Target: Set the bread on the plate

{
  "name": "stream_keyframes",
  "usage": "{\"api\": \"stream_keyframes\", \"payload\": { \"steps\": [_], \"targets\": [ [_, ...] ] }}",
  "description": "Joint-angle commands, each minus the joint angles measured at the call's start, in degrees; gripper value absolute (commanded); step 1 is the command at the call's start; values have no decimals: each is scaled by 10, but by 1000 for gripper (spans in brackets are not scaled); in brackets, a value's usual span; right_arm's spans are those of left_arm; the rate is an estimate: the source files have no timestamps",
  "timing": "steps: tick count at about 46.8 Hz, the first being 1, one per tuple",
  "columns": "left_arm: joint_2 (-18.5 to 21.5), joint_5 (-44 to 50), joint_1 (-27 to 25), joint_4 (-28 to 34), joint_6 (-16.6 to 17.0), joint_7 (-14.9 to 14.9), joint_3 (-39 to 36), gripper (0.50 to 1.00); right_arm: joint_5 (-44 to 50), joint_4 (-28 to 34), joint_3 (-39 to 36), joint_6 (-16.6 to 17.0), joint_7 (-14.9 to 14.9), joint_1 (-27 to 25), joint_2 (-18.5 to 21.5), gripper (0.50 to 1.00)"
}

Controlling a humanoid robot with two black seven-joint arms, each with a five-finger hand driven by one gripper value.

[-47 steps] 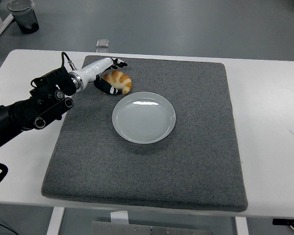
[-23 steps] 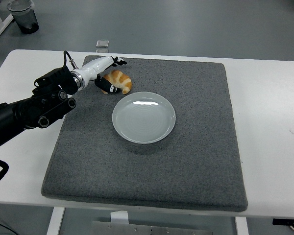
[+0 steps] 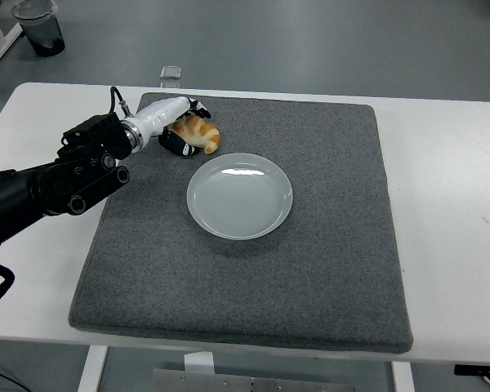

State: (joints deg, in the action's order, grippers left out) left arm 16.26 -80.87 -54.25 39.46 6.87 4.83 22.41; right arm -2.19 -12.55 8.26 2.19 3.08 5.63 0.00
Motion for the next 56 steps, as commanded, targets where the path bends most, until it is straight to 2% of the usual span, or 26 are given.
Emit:
{"api": "stream_keyframes", "payload": {
  "steps": [1,4,12,26,31,33,56],
  "targets": [
    [0,0,-3,0,1,0,-10,724,0,0,0,0,0,0,0,932],
    [0,-1,-5,-2,3,1,-17,675,1,0,0,0,0,0,0,932],
    [1,-1,-12,-6,3,2,-37,641,1,0,0,0,0,0,0,932],
    [1,-2,-16,-13,9,8,-58,608,0,1,0,0,0,-1,0,930],
    [1,-3,-19,-18,16,11,-63,549,0,0,0,0,0,-1,0,932],
    [1,-3,-20,-18,17,12,-68,500,0,0,0,0,0,0,0,932],
    [1,-2,-36,-22,32,14,-98,500,0,0,0,0,0,-1,0,932]
  ]
}}
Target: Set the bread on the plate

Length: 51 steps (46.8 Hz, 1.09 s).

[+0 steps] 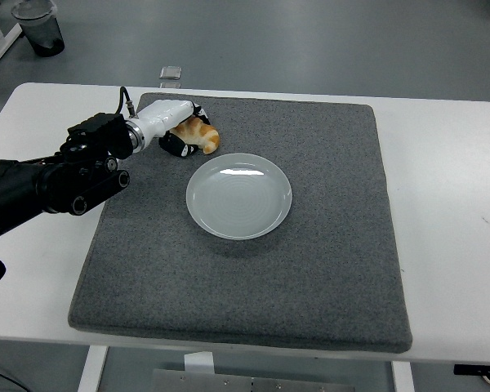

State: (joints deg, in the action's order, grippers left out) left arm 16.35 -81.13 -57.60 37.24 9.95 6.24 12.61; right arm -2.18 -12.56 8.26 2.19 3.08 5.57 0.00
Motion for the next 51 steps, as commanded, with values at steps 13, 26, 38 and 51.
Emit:
{"api": "stream_keyframes", "payload": {
  "steps": [13,26,38,51],
  "targets": [
    [1,10,-22,8,1,0,0,500,1,0,0,-1,0,1,0,932],
    [9,33,-45,36,-1,0,9,500,0,1,0,-1,0,1,0,932],
    [43,58,-67,80,-3,0,9,500,1,1,0,-1,0,0,0,932],
    [86,98,-89,147,-5,9,15,500,1,1,0,-1,0,1,0,930]
  ]
}}
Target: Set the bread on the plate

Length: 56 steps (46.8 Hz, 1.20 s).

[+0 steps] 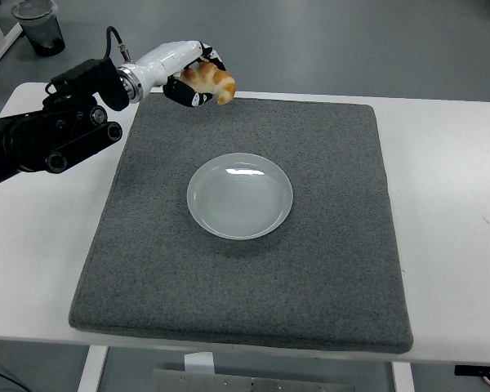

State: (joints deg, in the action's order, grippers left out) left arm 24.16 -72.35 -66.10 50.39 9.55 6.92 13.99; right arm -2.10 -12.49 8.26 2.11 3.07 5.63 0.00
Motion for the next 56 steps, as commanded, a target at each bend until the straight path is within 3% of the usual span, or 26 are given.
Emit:
{"api": "stream_keyframes", "payload": {
  "steps": [1,26,41,56],
  "targets": [
    [10,12,-5,21,-1,1,1,500,0,0,0,0,0,0,0,932],
    [46,16,-23,125,-15,19,33,500,0,0,0,0,0,1,0,930],
    [90,18,-17,221,-44,53,40,500,0,0,0,0,0,1,0,932],
    [110,7,-3,265,-59,85,27,500,0,0,-1,0,0,2,0,932]
  ]
}}
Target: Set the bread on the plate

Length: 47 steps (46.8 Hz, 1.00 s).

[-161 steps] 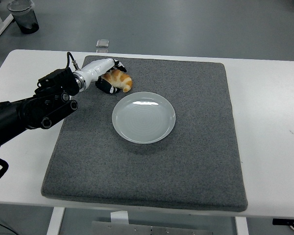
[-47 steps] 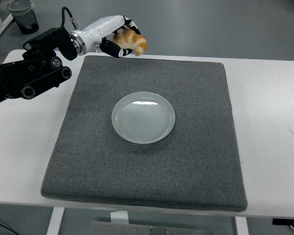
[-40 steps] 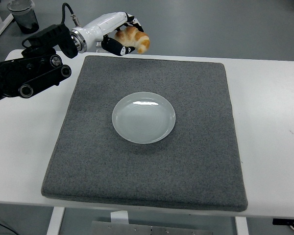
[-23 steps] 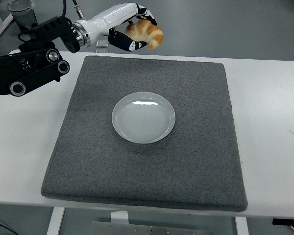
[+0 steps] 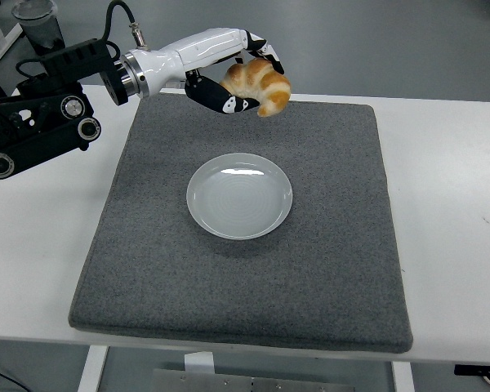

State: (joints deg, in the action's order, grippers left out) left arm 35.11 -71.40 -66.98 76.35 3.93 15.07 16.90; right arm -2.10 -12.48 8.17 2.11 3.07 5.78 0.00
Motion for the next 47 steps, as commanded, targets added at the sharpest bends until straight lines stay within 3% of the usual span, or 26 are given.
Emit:
{"api": "stream_keyframes", "payload": {
  "steps": [1,25,47],
  "targets": [
    [0,-3,7,6,-3,5,-2,500,0,0,0,0,0,0,0,932],
    [-7,-89,24,6,-6,11,-54,500,0,0,0,0,0,0,0,932],
    [-47,-179,98,-59,2,18,-61,500,0,0,0,0,0,-1,0,932]
  ]
}}
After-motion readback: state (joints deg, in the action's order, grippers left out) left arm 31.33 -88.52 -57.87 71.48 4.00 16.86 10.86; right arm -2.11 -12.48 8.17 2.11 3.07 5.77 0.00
